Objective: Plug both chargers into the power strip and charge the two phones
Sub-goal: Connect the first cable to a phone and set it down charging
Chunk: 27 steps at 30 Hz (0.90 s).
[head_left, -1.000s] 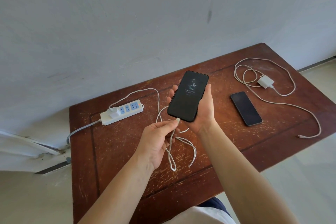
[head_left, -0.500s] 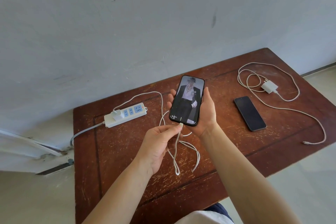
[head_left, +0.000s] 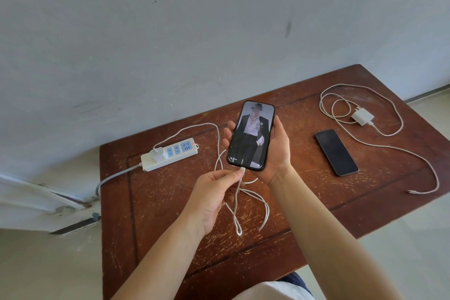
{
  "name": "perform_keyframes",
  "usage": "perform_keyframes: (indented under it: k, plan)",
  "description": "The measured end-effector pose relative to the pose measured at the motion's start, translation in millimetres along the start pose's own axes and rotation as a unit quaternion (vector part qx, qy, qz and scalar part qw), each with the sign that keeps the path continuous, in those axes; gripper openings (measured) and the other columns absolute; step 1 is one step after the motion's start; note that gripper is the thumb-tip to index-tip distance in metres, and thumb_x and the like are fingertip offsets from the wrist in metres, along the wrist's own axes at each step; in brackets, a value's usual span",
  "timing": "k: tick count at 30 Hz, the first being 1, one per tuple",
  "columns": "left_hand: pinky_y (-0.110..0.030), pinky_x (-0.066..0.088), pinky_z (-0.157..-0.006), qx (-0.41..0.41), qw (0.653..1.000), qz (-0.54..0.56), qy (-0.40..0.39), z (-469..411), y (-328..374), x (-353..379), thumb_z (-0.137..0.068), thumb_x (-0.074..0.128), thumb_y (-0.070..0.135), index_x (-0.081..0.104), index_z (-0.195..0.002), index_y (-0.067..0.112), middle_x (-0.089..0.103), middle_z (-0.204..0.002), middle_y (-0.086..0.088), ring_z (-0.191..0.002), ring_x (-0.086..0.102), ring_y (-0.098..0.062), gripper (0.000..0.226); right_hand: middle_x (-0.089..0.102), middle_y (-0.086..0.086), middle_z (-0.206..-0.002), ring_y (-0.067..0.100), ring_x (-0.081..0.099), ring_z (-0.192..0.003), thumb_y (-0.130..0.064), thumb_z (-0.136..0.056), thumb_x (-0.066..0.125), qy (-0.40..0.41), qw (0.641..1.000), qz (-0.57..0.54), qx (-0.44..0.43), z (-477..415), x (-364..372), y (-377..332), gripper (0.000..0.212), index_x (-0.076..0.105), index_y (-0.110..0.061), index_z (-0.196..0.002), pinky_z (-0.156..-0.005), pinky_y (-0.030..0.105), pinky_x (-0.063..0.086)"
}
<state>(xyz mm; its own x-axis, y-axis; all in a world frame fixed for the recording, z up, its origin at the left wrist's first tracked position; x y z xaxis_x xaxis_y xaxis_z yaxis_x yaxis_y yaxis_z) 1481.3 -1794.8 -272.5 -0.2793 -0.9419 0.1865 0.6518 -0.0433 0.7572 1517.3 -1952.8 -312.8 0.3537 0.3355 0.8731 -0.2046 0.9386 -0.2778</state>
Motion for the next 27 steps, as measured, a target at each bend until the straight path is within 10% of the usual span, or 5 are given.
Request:
perform_keyframes:
  k: [15, 27]
  plan:
    - [-0.035, 0.051, -0.087, 0.011, 0.999, -0.020, 0.024, -2, 2, -2, -0.088, 0.074, 0.025, 0.082, -0.082, 0.017, 0.078, -0.082, -0.001, -0.084, 0.068, -0.015, 0.013, 0.062, 0.016, -0.134, 0.031, 0.065, -0.101, -0.072, -0.093, 0.036, 0.015, 0.999, 0.034, -0.011, 3, 0, 4, 0.075, 0.053, -0.018, -0.143, -0.094, 0.045, 0.048]
    - [-0.024, 0.054, -0.071, 0.057, 0.998, 0.024, 0.030, -3, 10, -13, -0.100, 0.058, 0.023, 0.081, -0.095, 0.022, 0.080, -0.094, -0.002, -0.080, 0.074, -0.009, 0.024, 0.065, 0.015, -0.123, 0.030, 0.067, -0.100, -0.075, -0.092, 0.033, 0.057, 0.994, 0.090, -0.013, 1, -6, 7, 0.081, 0.059, -0.015, -0.138, -0.100, 0.050, 0.049]
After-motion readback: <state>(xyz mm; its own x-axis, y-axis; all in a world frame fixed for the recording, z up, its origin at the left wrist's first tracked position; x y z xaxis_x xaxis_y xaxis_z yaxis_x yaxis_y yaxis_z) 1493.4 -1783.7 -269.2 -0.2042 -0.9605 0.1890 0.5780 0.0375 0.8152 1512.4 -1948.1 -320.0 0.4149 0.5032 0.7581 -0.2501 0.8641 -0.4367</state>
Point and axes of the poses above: each hand's wrist, its own z-axis away from the middle knuckle, its own x-axis out of the palm, y = z × x, the point moved 1 cm from there along -z, towards the middle knuckle
